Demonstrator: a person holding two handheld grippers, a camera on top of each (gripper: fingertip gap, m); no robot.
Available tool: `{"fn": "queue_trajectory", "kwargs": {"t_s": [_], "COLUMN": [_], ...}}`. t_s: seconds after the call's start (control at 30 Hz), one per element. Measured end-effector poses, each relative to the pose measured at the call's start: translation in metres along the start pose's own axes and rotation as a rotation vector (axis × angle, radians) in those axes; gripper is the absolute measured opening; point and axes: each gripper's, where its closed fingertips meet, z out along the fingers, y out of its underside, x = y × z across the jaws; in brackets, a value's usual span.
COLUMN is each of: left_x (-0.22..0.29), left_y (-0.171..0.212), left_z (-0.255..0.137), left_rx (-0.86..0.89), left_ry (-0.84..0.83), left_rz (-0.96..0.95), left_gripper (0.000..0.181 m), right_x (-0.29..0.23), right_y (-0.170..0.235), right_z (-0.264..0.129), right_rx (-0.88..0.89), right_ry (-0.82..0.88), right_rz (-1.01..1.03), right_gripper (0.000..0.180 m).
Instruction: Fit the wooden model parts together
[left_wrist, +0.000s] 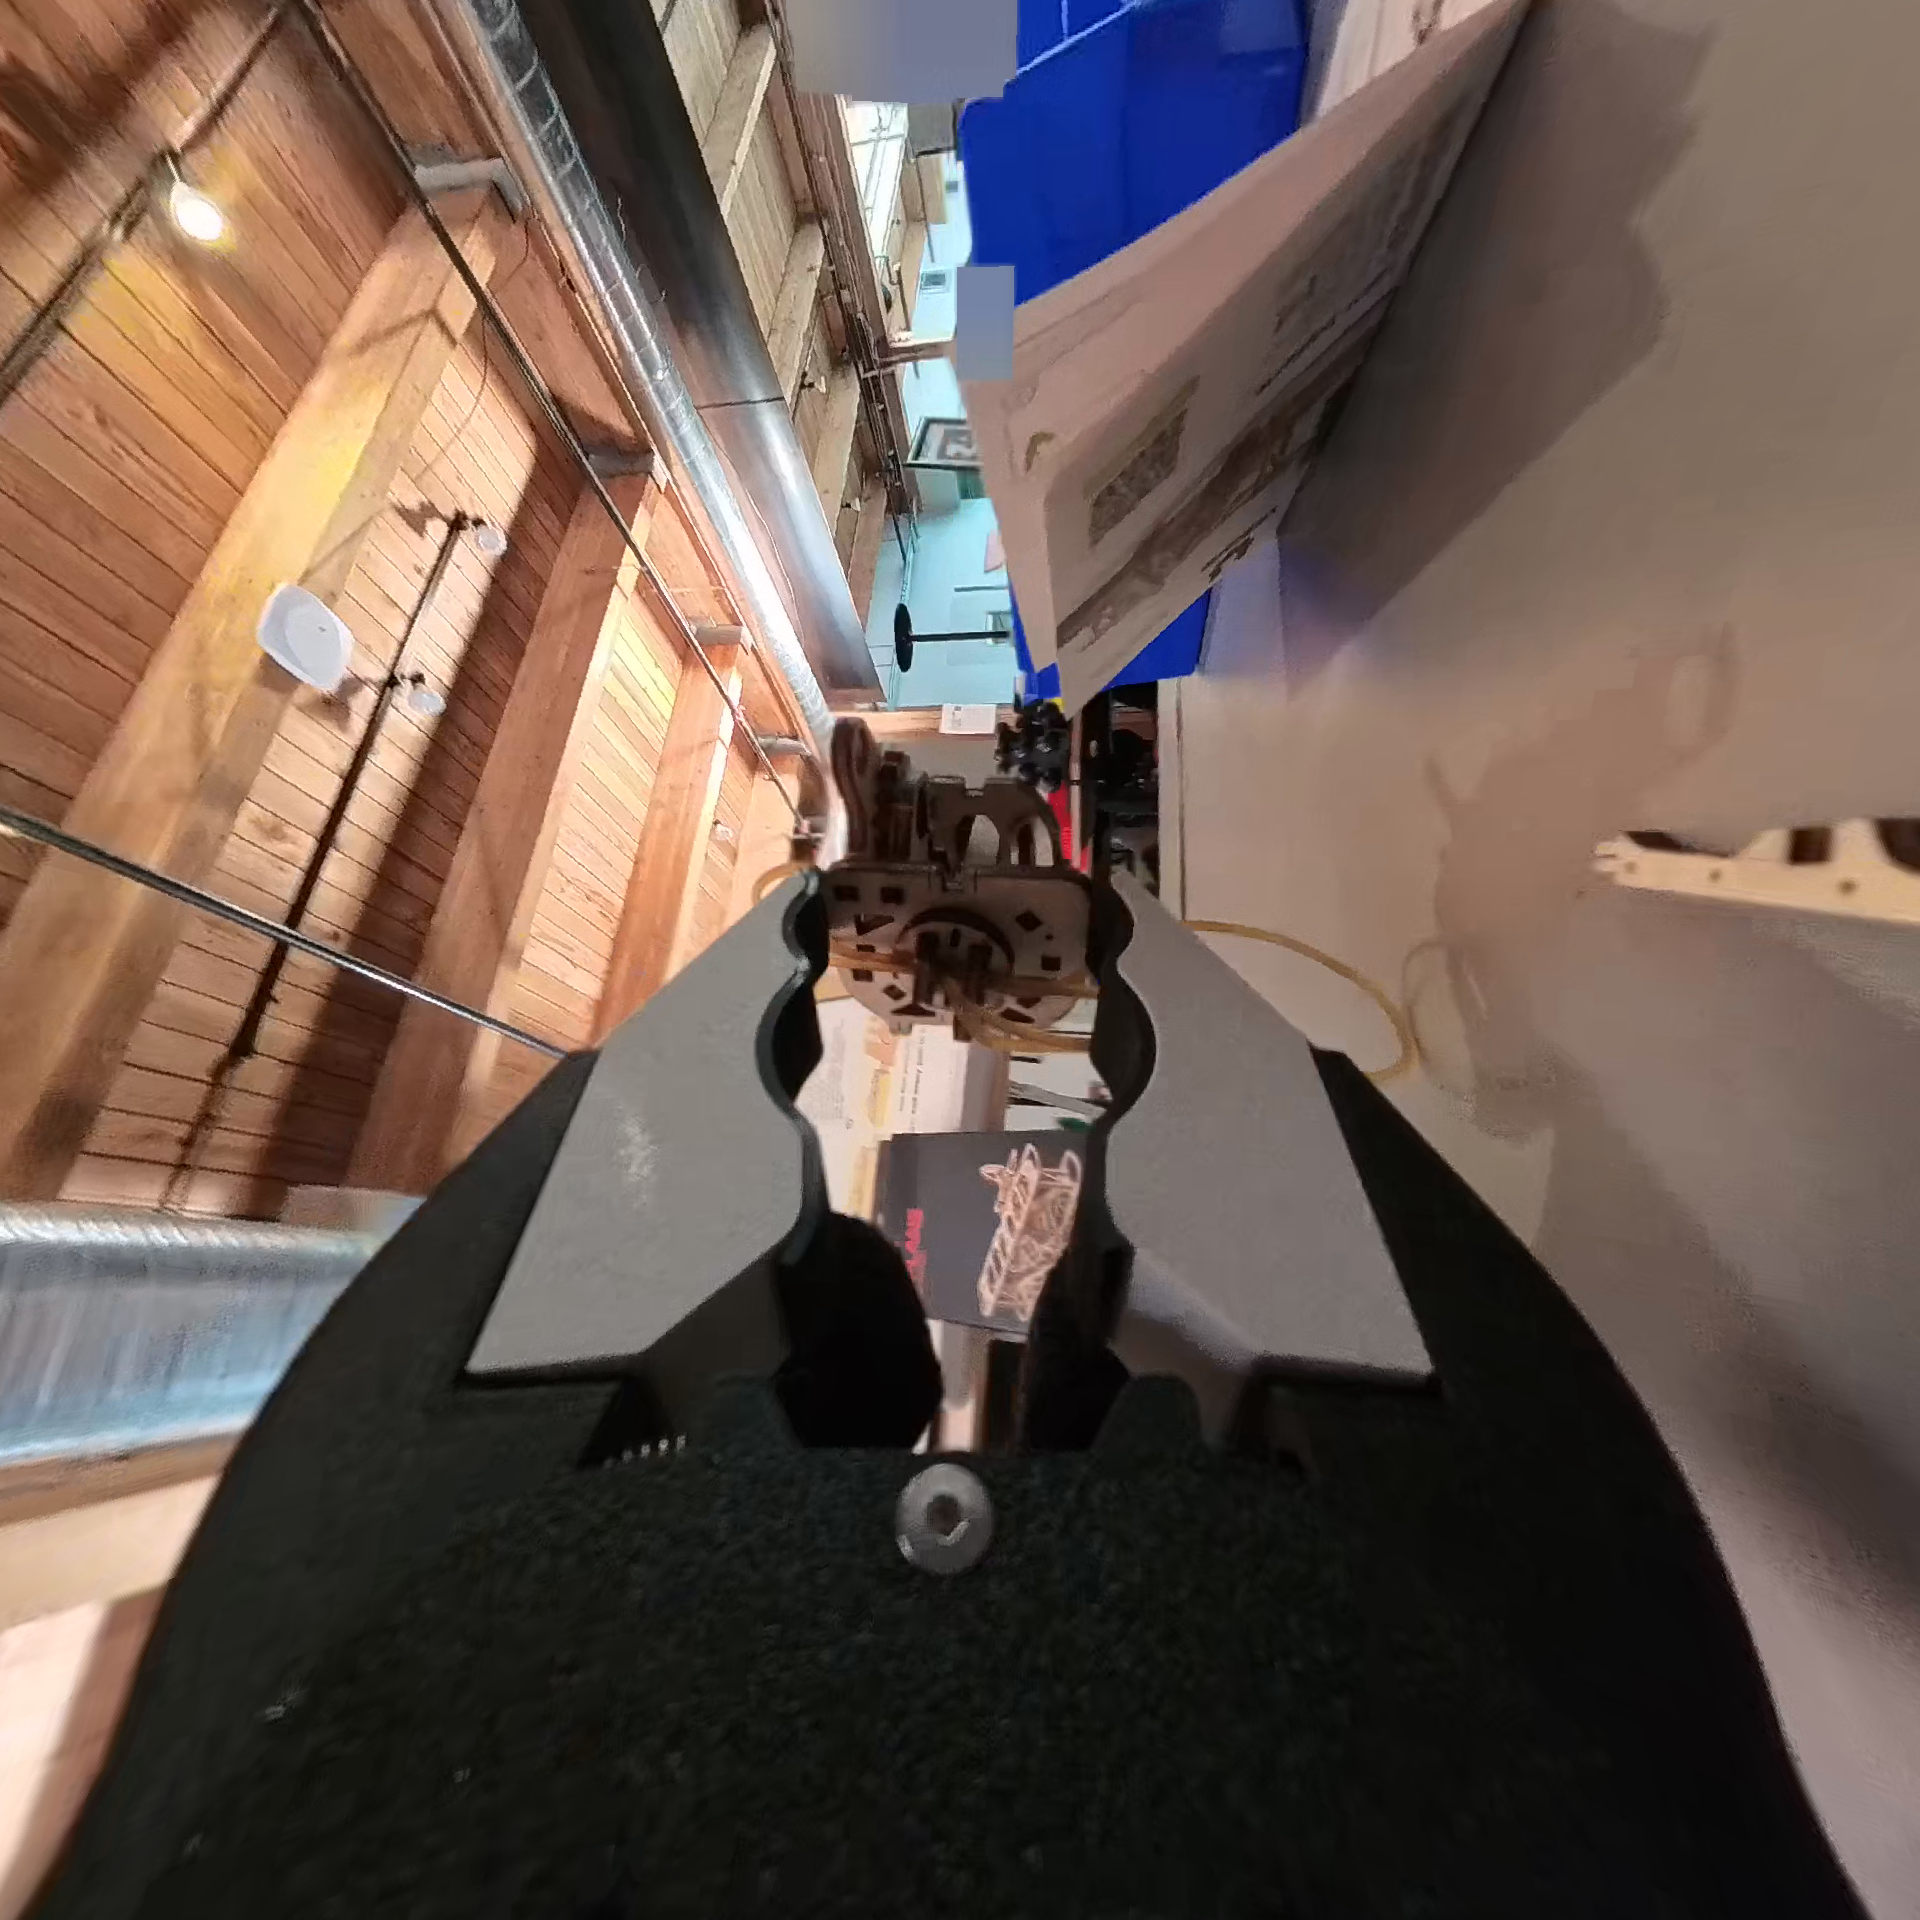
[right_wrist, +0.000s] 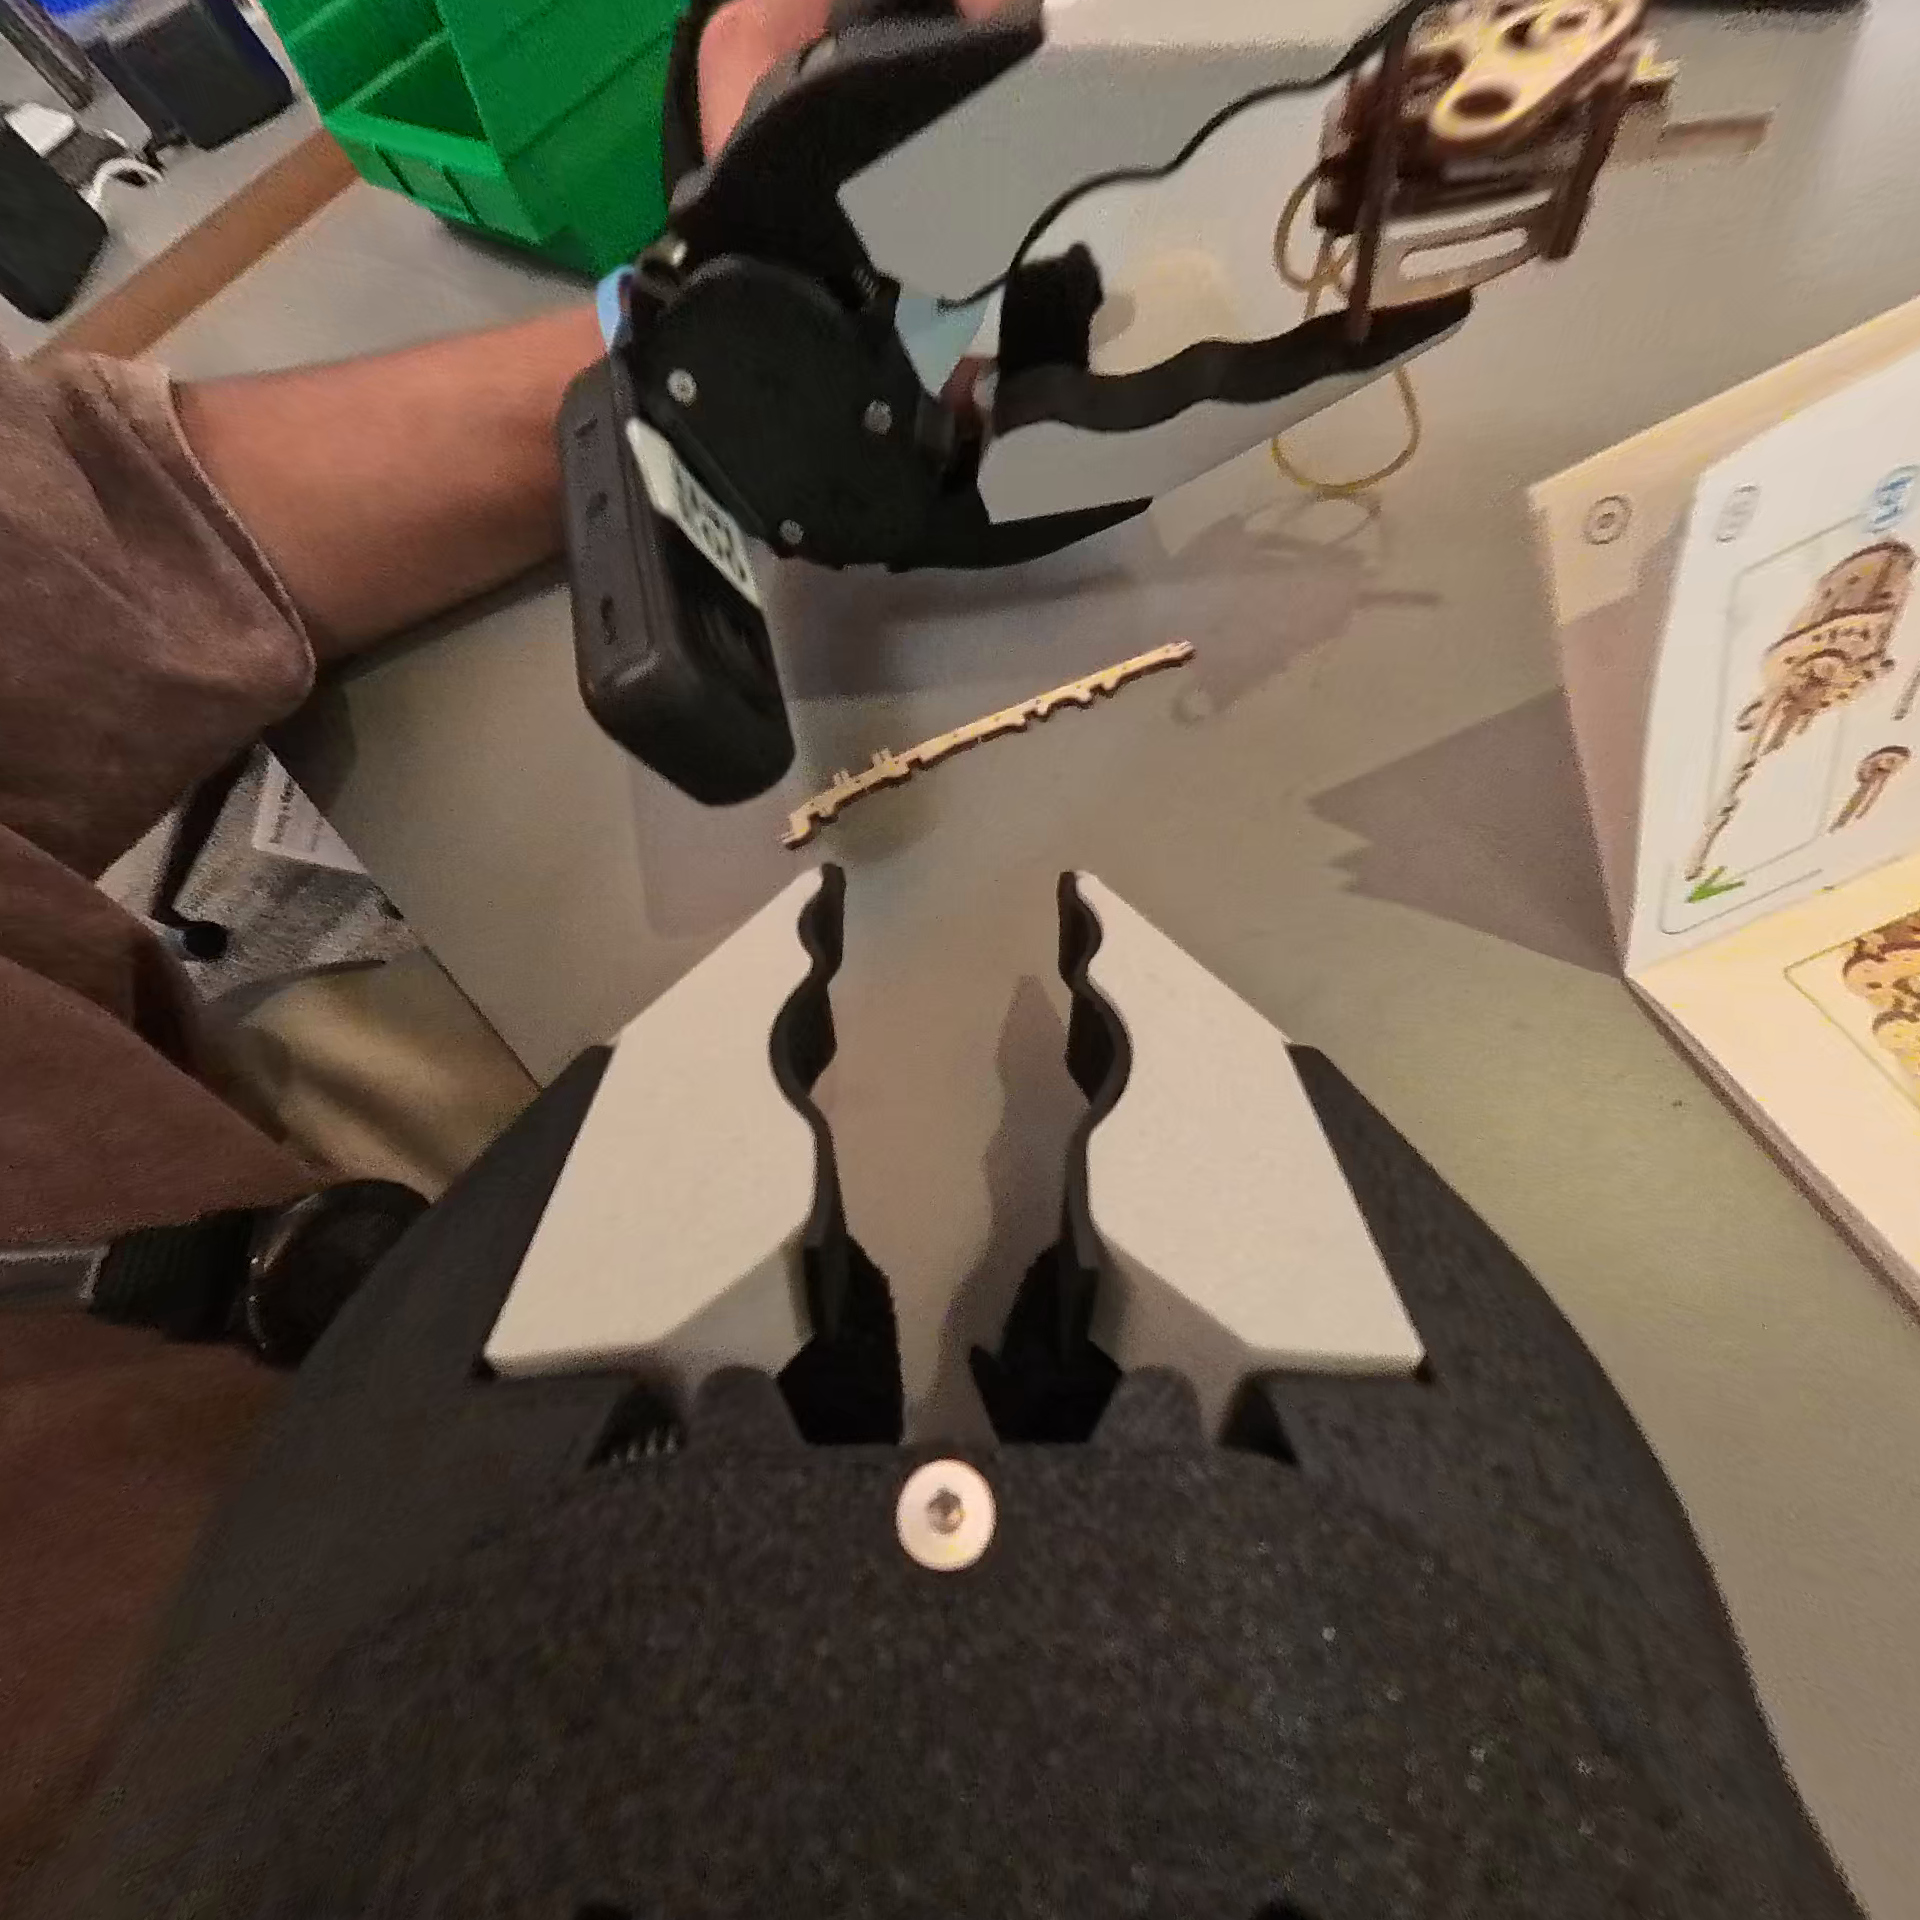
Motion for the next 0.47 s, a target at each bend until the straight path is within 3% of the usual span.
{"fn": "queue_trajectory", "kwargs": {"t_s": [0.17, 0.47], "left_x": [-0.005, 0.002], "left_y": [0.020, 0.012], "left_z": [0.003, 0.005], "left_rx": [-0.063, -0.046], "left_ry": [0.004, 0.029], "left_rz": [-0.182, -0.151], "left_gripper": [0.047, 0.047], "right_x": [-0.016, -0.025], "right_y": [0.013, 0.018], "right_z": [0.013, 0.014], "right_rx": [-0.046, -0.061], "right_ry": [0.015, -0.028], "right_rz": [-0.078, -0.060], "right_gripper": [0.041, 0.037]}}
